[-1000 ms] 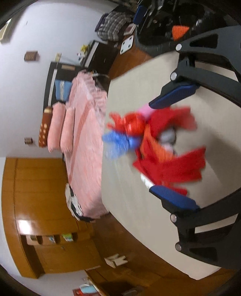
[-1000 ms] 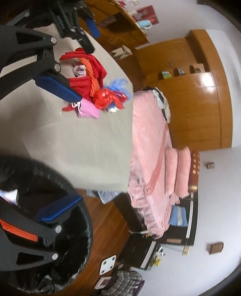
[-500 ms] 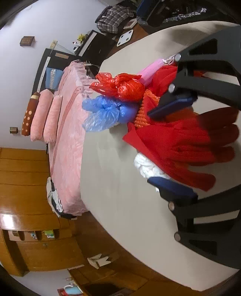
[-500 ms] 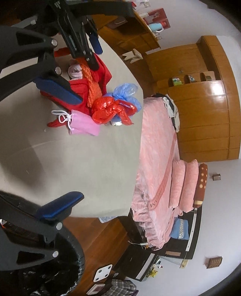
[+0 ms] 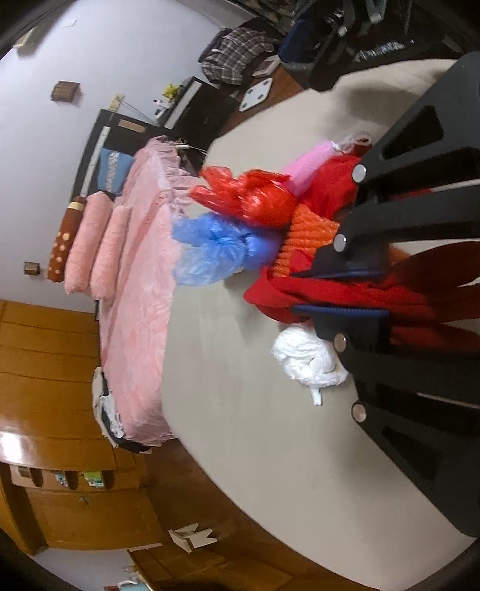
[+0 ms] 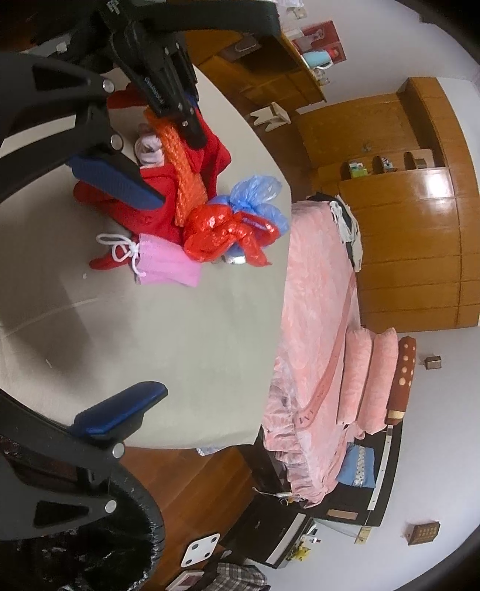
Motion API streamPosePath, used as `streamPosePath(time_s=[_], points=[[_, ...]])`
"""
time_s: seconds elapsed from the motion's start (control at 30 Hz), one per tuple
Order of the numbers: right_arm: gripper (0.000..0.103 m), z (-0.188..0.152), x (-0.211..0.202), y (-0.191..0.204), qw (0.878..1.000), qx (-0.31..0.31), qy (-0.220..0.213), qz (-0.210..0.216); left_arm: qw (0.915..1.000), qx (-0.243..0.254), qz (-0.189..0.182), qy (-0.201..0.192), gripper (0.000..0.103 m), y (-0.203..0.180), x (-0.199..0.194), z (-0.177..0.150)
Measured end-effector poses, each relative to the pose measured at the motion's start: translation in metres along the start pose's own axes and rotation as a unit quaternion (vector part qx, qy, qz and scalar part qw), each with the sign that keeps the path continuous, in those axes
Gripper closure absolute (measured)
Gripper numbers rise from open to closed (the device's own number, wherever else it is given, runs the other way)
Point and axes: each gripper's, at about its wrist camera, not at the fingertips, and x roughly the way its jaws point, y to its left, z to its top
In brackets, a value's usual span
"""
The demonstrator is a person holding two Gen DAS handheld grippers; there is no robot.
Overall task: Collect trash
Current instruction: 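Grasp the other red glove with the right tool while the left tool holds its glove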
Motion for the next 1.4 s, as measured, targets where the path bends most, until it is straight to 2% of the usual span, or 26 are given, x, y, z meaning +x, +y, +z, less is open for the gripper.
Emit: streamPosePath(time_s=[0.17,0.53,0.63,0.77,1.1,1.3,1.33,1.4], points=[[0.013,0.001,-0.003,0.005,1.0,0.002,-0.007,0.006,0.9997,-0.001,0.001,-0.025,0.092,-0.004,-0.027,0.005],[0.026,-0.003,0.0,0.031,1.0,-0.01,-0.001,0.03,0.9993,-0.025,0.018,-0.023,0.092,0.02,-0.058,-0.008],[0.028,-0.006,0.005,0.037,1.0,-0.018,0.0,0.022,0.9987,-0.031,0.033,-0.024,0.092,0.032,-0.062,-0.012],[0.036,-0.01,0.013,0.032,1.0,-0.005,0.016,0.016,0.9984,-0.035,0.037,-0.023,0.092,0.04,-0.064,-0.014],[0.037,-0.007,0.021,0.058,0.999,-0.021,0.018,0.036,0.9969,-0.049,0.054,-0.029,0.092,0.057,-0.065,-0.019],[0.037,-0.015,0.034,0.074,0.998,-0.031,0.038,0.04,0.9963,-0.051,0.061,-0.031,0.092,0.069,-0.066,-0.02],[0.038,-0.018,0.037,0.075,0.998,-0.034,0.044,0.04,0.9964,-0.054,0.059,-0.03,0.092,0.07,-0.066,-0.021],[0.049,-0.02,0.043,0.075,0.997,-0.033,0.053,0.042,0.9965,-0.053,0.057,-0.029,0.092,0.07,-0.065,-0.021]])
